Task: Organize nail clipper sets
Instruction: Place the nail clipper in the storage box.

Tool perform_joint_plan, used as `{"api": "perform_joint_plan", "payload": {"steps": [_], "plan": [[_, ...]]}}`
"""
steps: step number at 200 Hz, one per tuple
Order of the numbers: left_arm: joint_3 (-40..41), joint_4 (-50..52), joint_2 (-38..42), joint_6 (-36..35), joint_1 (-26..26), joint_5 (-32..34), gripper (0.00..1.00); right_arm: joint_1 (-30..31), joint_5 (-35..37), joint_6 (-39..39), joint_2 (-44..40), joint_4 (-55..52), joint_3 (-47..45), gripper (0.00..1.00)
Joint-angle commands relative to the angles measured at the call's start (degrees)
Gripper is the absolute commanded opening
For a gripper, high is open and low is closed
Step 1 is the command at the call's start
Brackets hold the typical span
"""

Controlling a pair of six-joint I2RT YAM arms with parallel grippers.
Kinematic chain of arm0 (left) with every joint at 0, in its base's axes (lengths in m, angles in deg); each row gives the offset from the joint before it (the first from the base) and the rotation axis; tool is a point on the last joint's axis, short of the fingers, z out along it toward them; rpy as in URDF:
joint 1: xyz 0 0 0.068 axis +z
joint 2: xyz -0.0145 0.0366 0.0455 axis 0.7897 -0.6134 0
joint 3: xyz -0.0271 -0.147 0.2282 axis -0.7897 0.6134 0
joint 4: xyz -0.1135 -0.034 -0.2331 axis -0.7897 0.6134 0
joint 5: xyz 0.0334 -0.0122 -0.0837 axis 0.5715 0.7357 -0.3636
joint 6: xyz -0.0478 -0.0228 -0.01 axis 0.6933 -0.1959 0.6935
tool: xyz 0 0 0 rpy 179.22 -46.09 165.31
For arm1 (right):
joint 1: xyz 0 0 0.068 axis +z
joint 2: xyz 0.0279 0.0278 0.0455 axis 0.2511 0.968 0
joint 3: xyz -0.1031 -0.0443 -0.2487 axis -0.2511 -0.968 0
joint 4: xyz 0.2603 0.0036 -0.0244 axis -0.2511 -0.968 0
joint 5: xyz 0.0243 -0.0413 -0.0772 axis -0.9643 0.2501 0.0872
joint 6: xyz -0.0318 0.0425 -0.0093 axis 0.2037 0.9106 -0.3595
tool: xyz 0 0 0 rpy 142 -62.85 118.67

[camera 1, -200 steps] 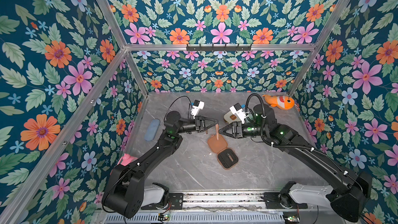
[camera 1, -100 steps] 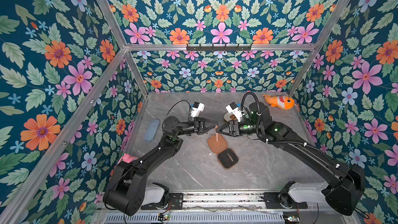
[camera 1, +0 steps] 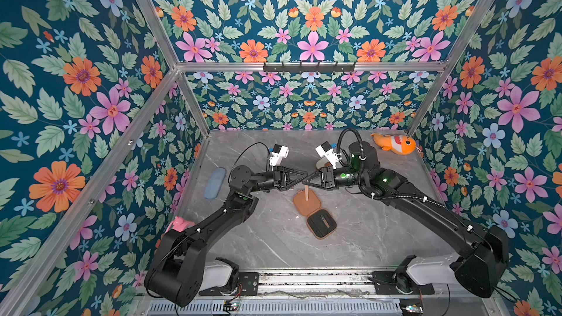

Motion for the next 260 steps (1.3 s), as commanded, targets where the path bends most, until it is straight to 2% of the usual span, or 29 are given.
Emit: {"api": "perform_joint_plan", "payload": {"steps": [1,15,20,36,46,55,76,92,105,131,174,212,260], "plan": [[0.2,-1.85,0.3,-0.6,-0.08,-0.91,0.09,-0.01,-1.51,1.22,0.28,3.93,0.4,0.25],[0.17,-1.7,0.3,-0.61,-0.08,-0.76,0.15,-0.01,-2.18,1.74,0.33,4.76,0.38,0.2],[0.16,-1.49,0.34,-0.6,-0.08,-0.64,0.22,0.01,-2.44,1.91,0.33,4.93,0.32,0.18],[-0.24,1.51,0.79,-2.42,0.08,0.09,0.55,0.01,-2.63,1.6,0.08,4.32,0.31,0.15],[-1.2,7.97,1.53,-6.69,0.54,1.03,0.65,-0.03,-1.97,0.34,-0.21,2.15,0.33,0.15],[-2.46,16.96,2.49,-12.11,1.26,2.42,0.68,0.01,-0.64,-1.43,-0.64,-0.69,0.3,0.14],[-6.83,43.18,3.88,-26.94,4.14,9.3,0.67,-0.02,5.1,-7.04,-1.76,-9.63,-0.25,0.13],[-10.78,61.84,2.83,-37.81,5.19,17.87,0.66,0.0,11.22,-10.83,-2.6,-15.09,-1.7,0.13],[-12.09,69.65,0.81,-42.14,5.19,23.6,0.64,-0.02,17.34,-13.84,-2.83,-19.73,-2.86,0.13],[-8.82,67.55,-2.88,-42.05,4.56,25.79,0.6,0.28,27.71,-17.43,-3.14,-23.54,-6.76,0.13],[-8.99,64.69,-8.82,-41.34,0.21,29.62,0.57,4.18,41.79,-19.55,-1.19,-23.87,-12.0,0.12],[-12.08,61.57,-15.87,-40.49,-3.19,30.69,0.53,7.71,45.95,-20.2,1.58,-20.06,-14.28,0.11],[-13.22,57.49,-21.03,-39.02,-4.19,30.55,0.51,9.16,45.79,-20.71,5.58,-16.23,-14.53,0.11]]}}
